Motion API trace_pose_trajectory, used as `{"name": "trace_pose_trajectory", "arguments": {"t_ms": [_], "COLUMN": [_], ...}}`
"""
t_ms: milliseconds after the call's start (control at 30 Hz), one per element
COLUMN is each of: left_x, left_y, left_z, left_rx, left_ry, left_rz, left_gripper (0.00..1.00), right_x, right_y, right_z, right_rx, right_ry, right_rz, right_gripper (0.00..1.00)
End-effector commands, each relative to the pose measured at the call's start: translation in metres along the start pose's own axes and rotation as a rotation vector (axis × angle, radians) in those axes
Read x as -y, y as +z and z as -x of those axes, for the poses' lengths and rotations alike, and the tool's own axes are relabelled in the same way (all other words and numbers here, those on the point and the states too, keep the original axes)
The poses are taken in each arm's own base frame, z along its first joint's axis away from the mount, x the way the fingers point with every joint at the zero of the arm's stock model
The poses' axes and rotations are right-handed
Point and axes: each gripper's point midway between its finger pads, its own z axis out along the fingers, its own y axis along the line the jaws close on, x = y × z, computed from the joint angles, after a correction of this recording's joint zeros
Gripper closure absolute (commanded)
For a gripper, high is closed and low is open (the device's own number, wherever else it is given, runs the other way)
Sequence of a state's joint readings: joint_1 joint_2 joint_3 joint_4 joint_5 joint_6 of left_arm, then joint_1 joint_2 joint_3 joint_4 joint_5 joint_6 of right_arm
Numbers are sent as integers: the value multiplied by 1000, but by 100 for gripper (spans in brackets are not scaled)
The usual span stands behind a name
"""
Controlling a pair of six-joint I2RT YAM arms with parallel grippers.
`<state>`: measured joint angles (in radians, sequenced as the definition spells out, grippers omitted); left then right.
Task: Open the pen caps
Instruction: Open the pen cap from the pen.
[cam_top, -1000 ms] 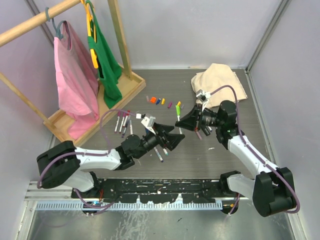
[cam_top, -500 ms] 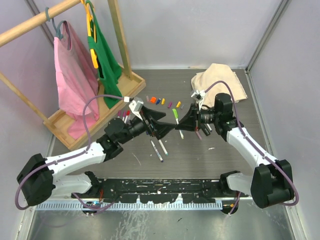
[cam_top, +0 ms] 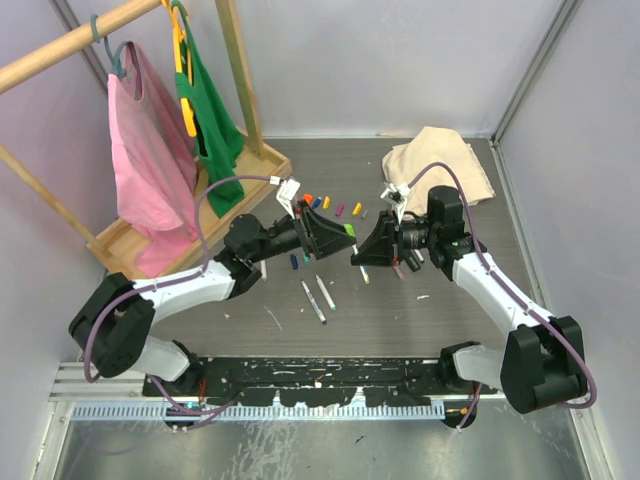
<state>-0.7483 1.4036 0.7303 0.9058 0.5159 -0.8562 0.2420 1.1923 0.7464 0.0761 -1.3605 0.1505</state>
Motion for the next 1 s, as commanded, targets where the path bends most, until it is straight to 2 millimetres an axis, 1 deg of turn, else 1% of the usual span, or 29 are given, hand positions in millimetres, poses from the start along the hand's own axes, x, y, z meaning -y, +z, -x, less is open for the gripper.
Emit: {"name": "trace_pose_trajectory", "arguments": {"t_ms": [0, 167, 233, 367, 433, 500, 567, 633, 767, 800, 900, 967], "left_x": [39, 33, 33, 32, 33, 32, 27, 22, 13, 12, 14, 21], "left_y": [9, 14, 15, 16, 16, 16, 15, 12, -2, -9, -22, -28], "left_z": [24, 21, 20, 20, 23, 30, 43, 63, 113, 129, 162, 177], "left_rx": [49, 42, 41, 44, 55, 76, 114, 164, 288, 331, 422, 455], "left_ry": [9, -5, -7, -4, 8, 34, 65, 96, 158, 182, 241, 271], "left_rz": [-176, -175, -180, -185, -185, -174, -139, -107, -61, -47, -25, -21], "left_gripper": [52, 64, 72, 92, 99, 100, 100, 100, 100, 100, 100, 100], "right_x": [-7, -7, -7, -6, -6, -5, -5, -5, -4, -3, -2, 0], "right_y": [0, 1, 1, 1, 1, 1, 1, 2, 4, 4, 5, 6], "right_z": [14, 14, 14, 14, 13, 12, 11, 9, 7, 6, 5, 4], "right_rx": [2, 0, 1, -1, -2, -3, -5, -8, -15, -16, -20, -22], "right_ry": [-64, -60, -61, -54, -51, -50, -45, -38, -30, -27, -15, -6], "right_rz": [36, 39, 37, 38, 39, 41, 46, 51, 58, 59, 60, 55], "right_gripper": [99, 99, 99, 99, 99, 99, 99, 99, 99, 99, 99, 99]}}
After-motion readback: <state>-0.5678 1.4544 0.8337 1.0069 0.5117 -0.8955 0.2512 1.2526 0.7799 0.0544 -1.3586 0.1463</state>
